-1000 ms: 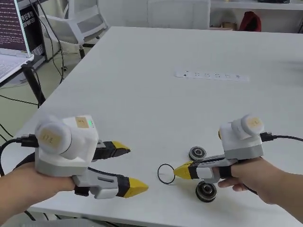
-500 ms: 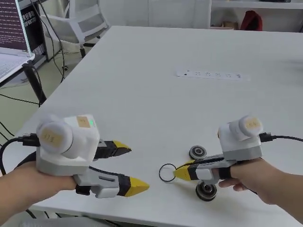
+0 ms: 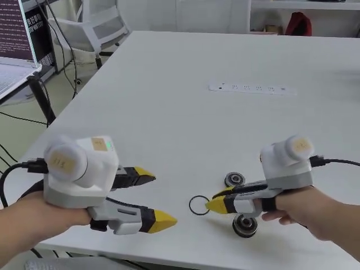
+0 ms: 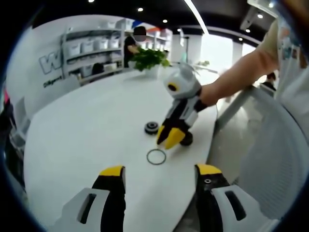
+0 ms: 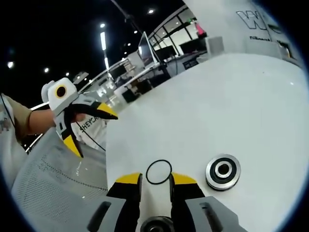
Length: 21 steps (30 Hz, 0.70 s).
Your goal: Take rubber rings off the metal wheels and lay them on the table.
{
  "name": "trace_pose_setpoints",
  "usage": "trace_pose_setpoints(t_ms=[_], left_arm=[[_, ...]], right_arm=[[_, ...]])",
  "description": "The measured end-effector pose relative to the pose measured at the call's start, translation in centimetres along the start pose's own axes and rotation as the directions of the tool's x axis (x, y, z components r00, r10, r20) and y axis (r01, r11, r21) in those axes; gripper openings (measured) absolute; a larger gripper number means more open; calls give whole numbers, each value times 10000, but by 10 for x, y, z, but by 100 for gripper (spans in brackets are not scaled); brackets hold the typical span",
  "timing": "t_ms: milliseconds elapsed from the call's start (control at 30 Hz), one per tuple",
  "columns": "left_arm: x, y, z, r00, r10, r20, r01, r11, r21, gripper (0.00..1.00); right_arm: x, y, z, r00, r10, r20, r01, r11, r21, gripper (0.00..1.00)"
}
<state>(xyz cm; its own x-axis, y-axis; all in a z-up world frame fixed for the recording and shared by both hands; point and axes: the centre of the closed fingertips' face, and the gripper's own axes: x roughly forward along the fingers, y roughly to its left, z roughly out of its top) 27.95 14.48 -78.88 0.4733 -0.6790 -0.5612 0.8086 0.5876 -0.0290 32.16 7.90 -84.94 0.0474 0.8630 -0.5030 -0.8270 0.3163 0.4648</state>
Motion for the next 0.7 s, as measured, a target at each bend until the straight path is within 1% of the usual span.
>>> trace_pose_setpoints(t_ms=[333,400,500,700], left_arm=[[5,3,5,10000,-84,-6,84,9999,93,59],[7,1,8,9999,-103,24,103,9999,126,59],[10,1,10,9999,-150,5,149,9997,181,59],[17,-1,16,9996,-277,-13,278,9992,302,59]], right_arm=[[-13,4,7,9993,154,326,-156,9999,46,21],[-16,6,10,9987,249,438,-255,9996,124,21],[-21,8,12,9982,289,518,-292,9996,43,21],[-32,7,14,9973,231,699,-235,9997,41,21]])
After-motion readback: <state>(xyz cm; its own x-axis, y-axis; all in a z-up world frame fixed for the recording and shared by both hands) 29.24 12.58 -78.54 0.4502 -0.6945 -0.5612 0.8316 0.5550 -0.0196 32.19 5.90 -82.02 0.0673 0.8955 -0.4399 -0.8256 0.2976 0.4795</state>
